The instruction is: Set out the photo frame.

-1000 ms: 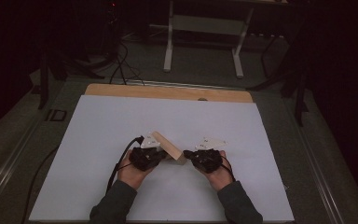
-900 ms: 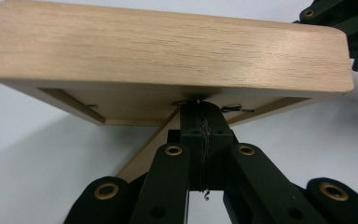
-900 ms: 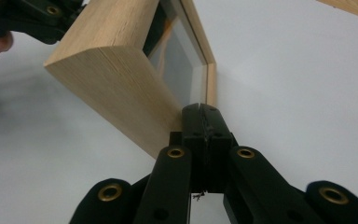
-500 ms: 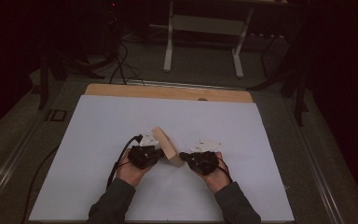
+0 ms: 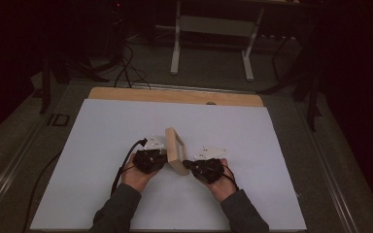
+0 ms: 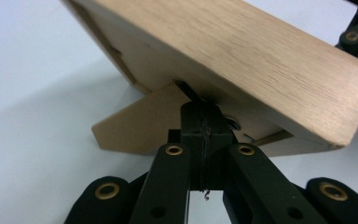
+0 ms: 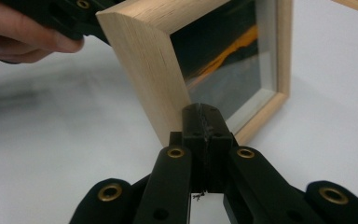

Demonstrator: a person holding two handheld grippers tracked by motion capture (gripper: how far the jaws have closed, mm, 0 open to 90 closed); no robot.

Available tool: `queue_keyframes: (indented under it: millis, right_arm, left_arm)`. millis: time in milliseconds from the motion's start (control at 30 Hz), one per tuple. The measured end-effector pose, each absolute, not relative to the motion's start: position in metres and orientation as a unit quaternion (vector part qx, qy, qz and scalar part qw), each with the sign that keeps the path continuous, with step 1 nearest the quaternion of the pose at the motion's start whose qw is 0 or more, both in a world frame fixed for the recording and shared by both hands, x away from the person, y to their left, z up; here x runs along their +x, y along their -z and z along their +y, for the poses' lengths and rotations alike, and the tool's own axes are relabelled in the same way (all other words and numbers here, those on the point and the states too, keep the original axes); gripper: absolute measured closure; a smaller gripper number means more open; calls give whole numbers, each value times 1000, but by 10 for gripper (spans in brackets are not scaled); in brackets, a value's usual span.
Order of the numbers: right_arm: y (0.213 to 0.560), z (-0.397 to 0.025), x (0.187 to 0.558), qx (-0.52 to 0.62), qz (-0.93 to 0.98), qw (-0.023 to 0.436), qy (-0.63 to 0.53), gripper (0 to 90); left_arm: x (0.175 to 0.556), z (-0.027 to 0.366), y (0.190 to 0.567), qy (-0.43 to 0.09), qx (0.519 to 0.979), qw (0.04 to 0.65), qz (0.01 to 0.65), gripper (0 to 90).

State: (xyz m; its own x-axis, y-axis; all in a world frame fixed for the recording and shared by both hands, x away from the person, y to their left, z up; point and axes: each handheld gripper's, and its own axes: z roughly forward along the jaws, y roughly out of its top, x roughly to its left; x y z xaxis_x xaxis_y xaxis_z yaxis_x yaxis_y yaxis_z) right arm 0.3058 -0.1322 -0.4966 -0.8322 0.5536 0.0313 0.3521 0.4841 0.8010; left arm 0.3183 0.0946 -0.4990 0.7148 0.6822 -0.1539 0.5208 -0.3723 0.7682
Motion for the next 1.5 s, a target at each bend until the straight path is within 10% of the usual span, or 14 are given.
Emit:
queue_keyframes:
  millis: [533, 1500]
  right_arm:
    - [496, -124, 307, 261, 856, 111, -433, 896]
    - [496, -145, 313, 277, 852, 119, -428, 782]
  left_arm:
    - [325, 100, 503, -81, 814, 435, 377, 890]
    - [281, 137, 494, -107, 789, 456, 398, 446]
